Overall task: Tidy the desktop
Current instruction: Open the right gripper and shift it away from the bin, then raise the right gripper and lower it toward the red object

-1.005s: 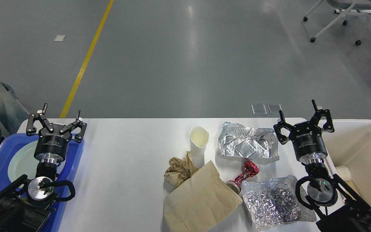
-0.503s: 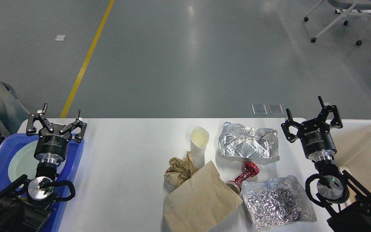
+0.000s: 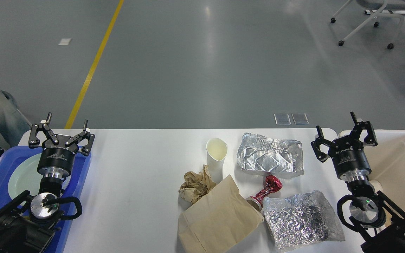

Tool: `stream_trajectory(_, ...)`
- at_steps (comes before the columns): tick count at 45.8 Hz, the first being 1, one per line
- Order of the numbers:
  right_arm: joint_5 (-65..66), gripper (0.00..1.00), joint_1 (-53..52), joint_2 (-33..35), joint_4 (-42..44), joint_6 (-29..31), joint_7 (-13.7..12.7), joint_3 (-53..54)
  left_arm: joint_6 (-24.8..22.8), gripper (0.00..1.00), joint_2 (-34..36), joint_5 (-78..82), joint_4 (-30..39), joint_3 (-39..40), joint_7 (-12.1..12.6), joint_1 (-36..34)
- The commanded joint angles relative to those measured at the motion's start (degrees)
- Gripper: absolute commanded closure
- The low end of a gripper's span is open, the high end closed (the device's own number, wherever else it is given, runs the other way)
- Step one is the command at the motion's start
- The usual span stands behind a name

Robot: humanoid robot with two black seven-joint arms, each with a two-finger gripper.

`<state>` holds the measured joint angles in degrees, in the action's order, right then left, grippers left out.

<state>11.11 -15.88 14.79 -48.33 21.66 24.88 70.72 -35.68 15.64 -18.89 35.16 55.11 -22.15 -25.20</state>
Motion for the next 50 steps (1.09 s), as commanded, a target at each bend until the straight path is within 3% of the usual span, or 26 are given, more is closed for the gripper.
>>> stream_trajectory(1,0.0,0.0,0.9,-0.2,0.0,0.0,0.0,-0.1,0.0,0.04,0.0,0.0,0.0,0.0,0.0,0.0)
stream_trajectory(25,0.7,0.0,0.8,-0.3,-0.9,0.2,-0.3,-0.4,0.0,0.04,0.0,0.0,0.0,0.0,0.0,0.0)
stream_trajectory(34,-0.2,0.0,-3.1,8.8,-2.3,-0.6,-0.3,-12.1,0.0,0.04,0.0,0.0,0.0,0.0,0.0,0.1)
stream_trajectory(41,0.1,0.0,-14.2,19.7,-2.9,1.2,-0.3,-34.2,0.0,0.04,0.0,0.0,0.0,0.0,0.0,0.0)
stream_trajectory(42,0.1,0.0,-21.0,21.0,-3.0,2.1,-0.3,-44.2,0.0,0.04,0.0,0.0,0.0,0.0,0.0,0.0)
stream_trajectory(50,0.0,0.0,-53.2,24.3,-4.8,3.8,-0.1,-87.3,0.0,0.04,0.0,0.0,0.0,0.0,0.0,0.0)
